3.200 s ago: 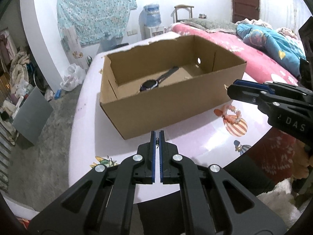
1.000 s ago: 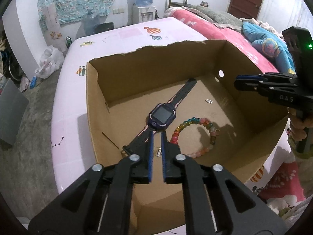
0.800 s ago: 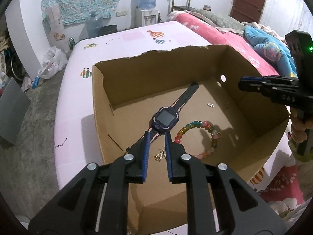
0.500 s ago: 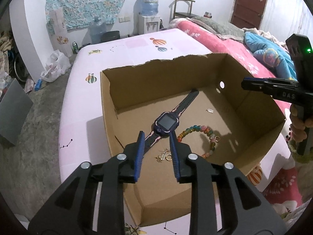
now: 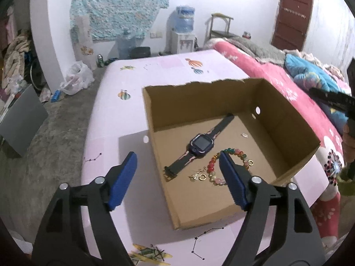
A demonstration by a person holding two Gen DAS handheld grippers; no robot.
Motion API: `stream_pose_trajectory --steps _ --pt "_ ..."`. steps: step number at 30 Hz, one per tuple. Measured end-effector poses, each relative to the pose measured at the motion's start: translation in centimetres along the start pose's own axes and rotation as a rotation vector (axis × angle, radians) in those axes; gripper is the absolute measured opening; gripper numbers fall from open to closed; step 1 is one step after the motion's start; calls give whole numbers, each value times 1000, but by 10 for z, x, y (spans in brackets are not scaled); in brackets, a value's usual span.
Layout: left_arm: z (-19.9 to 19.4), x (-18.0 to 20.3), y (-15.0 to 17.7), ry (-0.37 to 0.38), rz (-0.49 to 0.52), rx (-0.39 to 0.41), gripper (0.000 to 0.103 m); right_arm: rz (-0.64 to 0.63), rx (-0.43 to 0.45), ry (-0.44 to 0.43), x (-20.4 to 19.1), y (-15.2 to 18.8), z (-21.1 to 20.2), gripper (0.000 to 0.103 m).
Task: Organize jewelry
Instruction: 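Withdraw both grippers and move the right gripper to the pink-orange bracelet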
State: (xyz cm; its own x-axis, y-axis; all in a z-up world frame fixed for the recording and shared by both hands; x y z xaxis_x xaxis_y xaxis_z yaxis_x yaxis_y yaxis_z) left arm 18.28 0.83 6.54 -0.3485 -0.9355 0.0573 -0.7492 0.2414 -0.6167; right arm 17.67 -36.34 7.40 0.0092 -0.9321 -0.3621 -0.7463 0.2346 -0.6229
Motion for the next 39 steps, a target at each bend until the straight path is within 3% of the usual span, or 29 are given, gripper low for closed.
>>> stream_pose_trajectory --steps 4,8,11,17,21,23,29,33,39 --pt "-20 -15 11 -17 -35 67 85 78 21 32 20 16 -14 68" --pt "-35 -34 32 -17 -82 86 91 139 -21 143 45 41 -19 72" --pt "-29 -41 58 -21 -100 19 92 151 -104 241 57 66 -14 72" --pt "15 -15 109 26 -102 -193 92 114 -283 306 52 110 18 72" --pt "41 21 118 19 4 -237 92 34 -355 386 38 126 40 73" --pt "49 34 118 4 47 -247 92 -16 -357 438 32 129 45 80" --pt "69 49 125 -33 91 -299 92 -114 -376 542 21 136 56 83" --pt "70 46 127 -24 69 -292 95 -138 -381 557 17 138 54 83" --pt "68 42 135 -22 64 -254 95 -125 -375 502 15 142 49 83"
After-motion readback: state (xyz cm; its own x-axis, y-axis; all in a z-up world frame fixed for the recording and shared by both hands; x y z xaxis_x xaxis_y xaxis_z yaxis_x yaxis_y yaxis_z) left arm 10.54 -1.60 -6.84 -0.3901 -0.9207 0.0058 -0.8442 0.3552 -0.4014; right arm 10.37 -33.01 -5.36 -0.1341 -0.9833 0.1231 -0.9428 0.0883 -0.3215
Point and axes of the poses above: each gripper's, at about its wrist camera, not at the fingertips, and z roughly the way its jaws point, x to its right, y to its underside, the point moved 2 cm from there along z, roughly the way its jaws point, and after that the axes turned 6 degrees about -x, right-handed, at the moved point
